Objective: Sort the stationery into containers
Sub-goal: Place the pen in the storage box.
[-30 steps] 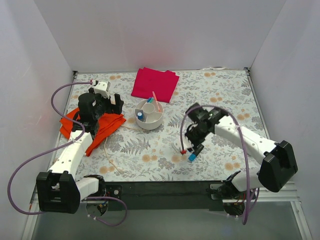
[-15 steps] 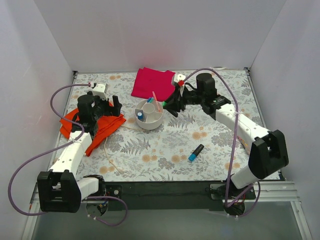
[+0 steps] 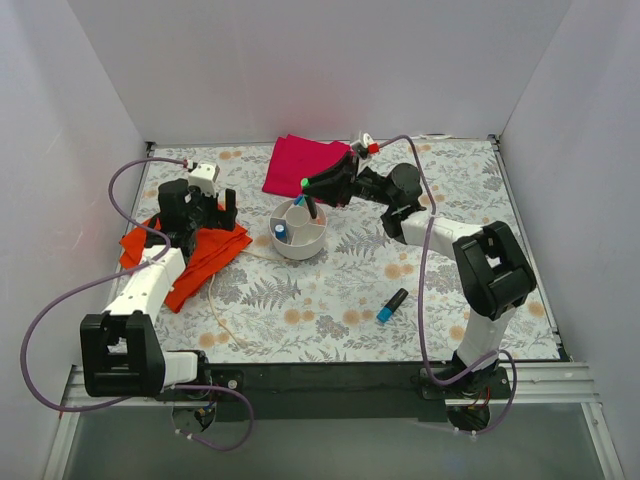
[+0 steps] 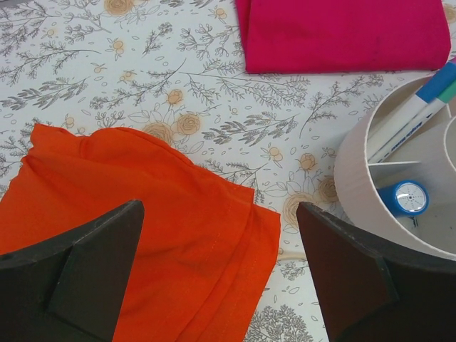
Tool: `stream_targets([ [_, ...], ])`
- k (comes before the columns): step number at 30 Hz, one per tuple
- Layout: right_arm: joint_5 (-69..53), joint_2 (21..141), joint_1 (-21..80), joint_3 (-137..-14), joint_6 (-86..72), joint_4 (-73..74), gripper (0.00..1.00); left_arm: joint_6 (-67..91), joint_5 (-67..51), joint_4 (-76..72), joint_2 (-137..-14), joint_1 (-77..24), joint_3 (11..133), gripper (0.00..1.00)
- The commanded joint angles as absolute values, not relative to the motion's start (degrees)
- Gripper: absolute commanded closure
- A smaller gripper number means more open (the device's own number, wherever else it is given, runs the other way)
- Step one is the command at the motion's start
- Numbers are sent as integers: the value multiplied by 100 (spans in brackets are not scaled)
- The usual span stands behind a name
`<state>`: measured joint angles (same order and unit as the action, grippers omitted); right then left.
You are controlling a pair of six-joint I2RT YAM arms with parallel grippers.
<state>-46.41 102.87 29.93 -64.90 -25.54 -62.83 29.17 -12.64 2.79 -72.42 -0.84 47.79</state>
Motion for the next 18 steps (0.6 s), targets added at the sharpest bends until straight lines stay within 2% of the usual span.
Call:
stream_targets([
  [1,-4667,10459,3120,-6337,-2988,-7769,99,2699,-1152,343,-7347,-53,4966,11],
  [18,-4597,11364,3120,-5976,-2900,-8841,99,2645,-1090,431,-7690,-44,4983,11],
])
